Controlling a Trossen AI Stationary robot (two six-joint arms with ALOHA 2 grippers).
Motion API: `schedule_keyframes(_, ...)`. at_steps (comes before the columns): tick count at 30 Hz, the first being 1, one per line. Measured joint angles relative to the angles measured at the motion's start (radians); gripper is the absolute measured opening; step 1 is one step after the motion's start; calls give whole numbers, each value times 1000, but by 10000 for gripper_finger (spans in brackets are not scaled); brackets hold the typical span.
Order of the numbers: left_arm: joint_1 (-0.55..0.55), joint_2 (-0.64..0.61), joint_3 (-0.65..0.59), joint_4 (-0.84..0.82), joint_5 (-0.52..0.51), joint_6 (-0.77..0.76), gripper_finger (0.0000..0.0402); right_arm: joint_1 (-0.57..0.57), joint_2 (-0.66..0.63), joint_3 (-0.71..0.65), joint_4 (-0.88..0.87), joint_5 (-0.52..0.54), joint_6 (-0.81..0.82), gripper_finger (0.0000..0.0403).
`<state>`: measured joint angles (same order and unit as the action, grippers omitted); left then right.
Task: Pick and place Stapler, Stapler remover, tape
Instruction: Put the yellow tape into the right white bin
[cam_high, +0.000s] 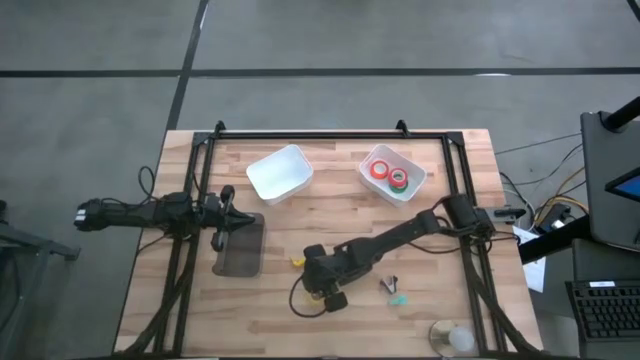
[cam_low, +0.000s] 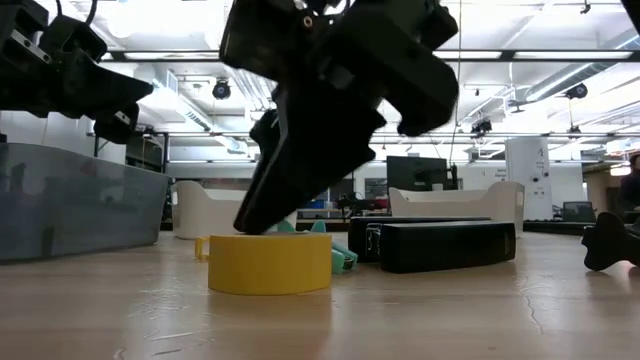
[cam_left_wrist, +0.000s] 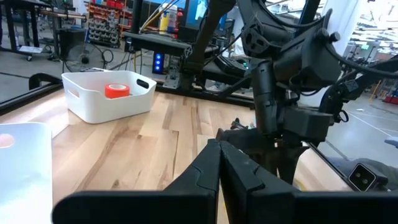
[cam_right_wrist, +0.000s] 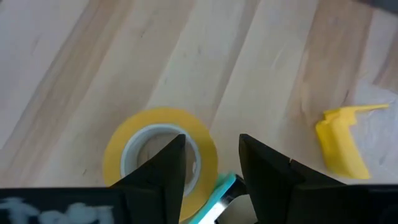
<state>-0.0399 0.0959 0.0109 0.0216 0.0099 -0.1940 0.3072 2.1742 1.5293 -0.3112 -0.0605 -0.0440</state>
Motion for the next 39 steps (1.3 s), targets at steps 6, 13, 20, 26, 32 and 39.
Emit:
schedule_keyframes(6,0,0,0,0,0,0,12,-1,3,-8,1,0,-2,123)
schedule_keyframes(13,0,0,0,0,0,0,12,-8,3,-19,4,-13,7,91)
schedule_keyframes(20,0,0,0,0,0,0,12,-15,3,-22,4,-27,14,48)
schedule_keyframes(26,0,0,0,0,0,0,12,-24,-12,-20,-15,-18,8,34)
schedule_keyframes(32,0,0,0,0,0,0,12,-55,-66,-7,-36,-15,1,39)
schedule_keyframes(39,0,0,0,0,0,0,12,-89,-175,-7,-222,234,-3,39)
